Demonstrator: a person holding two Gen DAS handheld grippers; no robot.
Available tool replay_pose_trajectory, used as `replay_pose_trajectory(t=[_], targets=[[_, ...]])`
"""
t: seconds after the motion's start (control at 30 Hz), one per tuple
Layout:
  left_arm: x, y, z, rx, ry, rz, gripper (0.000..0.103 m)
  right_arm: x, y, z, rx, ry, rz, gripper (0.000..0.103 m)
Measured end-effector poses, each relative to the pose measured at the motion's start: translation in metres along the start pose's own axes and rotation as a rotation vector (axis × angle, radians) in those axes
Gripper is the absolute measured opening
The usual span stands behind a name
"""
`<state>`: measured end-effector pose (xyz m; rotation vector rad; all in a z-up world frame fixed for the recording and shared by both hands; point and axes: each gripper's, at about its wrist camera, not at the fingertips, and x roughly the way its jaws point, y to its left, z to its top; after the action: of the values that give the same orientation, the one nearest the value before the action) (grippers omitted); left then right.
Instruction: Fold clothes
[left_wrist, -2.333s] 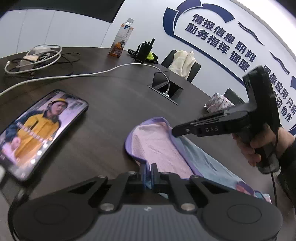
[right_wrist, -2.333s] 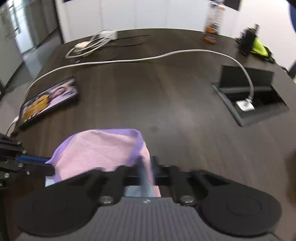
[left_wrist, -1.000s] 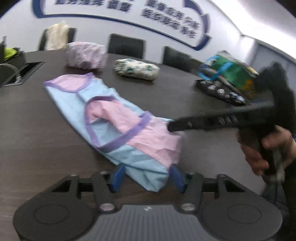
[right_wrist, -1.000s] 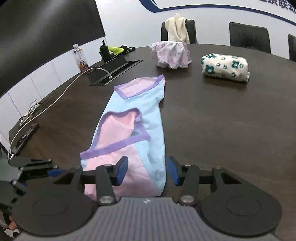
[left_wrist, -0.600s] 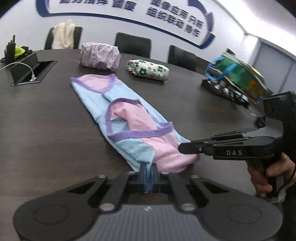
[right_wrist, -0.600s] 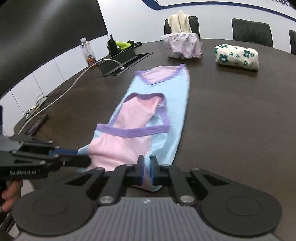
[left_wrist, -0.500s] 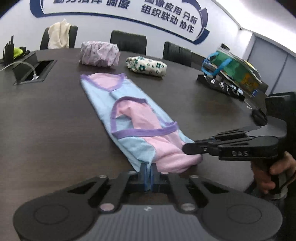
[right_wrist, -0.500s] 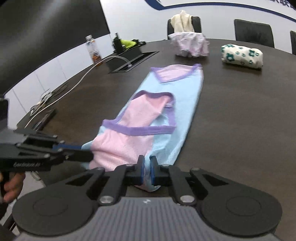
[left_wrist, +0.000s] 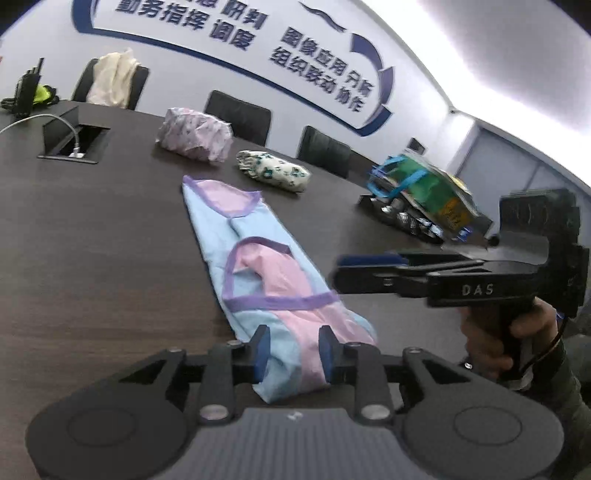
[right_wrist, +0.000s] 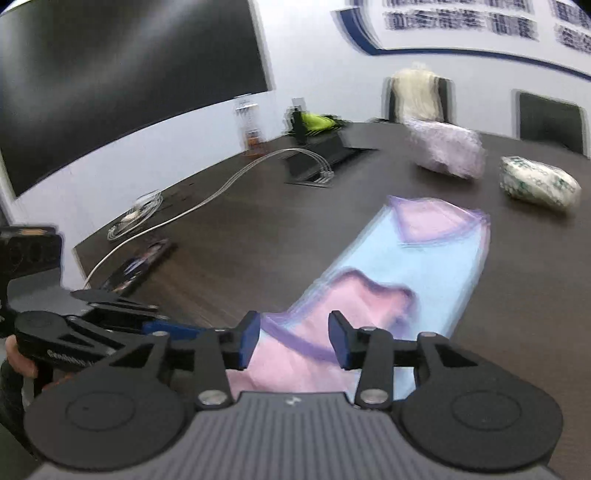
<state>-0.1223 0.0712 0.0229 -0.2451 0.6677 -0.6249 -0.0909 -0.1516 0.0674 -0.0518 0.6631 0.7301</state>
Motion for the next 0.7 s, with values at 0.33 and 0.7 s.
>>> replay_pose_trajectory(t=[0.33,0.7], targets=[[0.007,0.011,-0.010,-0.043,0.039,0.039,0.025,0.064,-0.003,0.006,-0.062,0.155,0.072,0.039],[0.021,0.008,-0.008,-0.034,0.064,0.046,0.011,0.052,-0.005,0.003,-0.043,0.091,0.003,0.003]])
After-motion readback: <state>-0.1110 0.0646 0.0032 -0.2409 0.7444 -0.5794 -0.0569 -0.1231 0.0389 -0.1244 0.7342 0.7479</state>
